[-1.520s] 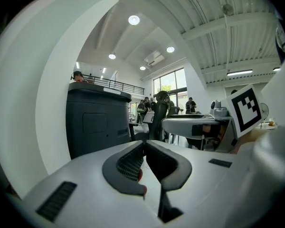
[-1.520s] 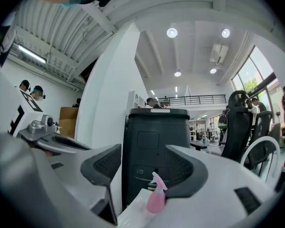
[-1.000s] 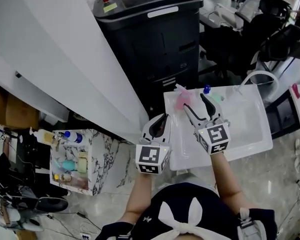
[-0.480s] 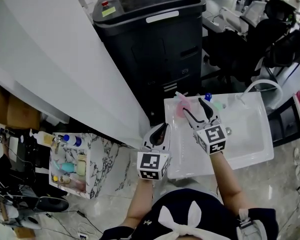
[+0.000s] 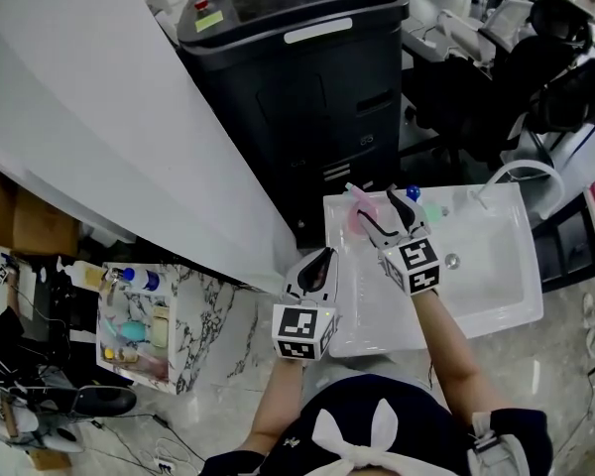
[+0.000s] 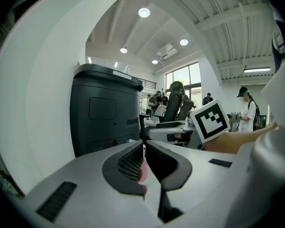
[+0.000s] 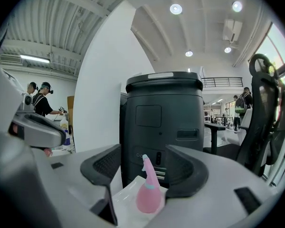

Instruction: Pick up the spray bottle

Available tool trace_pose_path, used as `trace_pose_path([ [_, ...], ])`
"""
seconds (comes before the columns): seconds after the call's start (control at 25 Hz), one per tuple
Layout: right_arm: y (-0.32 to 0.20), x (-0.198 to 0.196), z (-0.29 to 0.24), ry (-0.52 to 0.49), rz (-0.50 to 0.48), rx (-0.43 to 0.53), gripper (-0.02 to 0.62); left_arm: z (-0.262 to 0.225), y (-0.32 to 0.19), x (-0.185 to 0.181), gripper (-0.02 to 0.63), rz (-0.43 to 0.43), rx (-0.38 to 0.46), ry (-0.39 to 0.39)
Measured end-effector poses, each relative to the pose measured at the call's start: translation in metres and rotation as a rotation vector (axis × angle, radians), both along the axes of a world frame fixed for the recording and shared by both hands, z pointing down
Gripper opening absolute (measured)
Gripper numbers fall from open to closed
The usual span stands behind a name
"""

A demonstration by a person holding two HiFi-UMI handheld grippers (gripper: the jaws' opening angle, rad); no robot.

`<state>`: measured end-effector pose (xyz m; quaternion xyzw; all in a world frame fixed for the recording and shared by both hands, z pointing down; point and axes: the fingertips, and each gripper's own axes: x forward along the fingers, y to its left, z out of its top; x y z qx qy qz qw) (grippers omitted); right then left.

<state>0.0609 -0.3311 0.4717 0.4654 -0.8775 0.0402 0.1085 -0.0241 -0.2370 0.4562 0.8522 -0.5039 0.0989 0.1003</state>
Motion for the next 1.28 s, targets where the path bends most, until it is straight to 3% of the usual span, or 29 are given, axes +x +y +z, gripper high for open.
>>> trace_pose_path([
  [1.28, -0.061, -0.013, 0.102, 0.107, -0.004, -0.193, 0.270, 0.010, -0.006, -0.028, 0.038, -0.053, -0.031, 0.011],
])
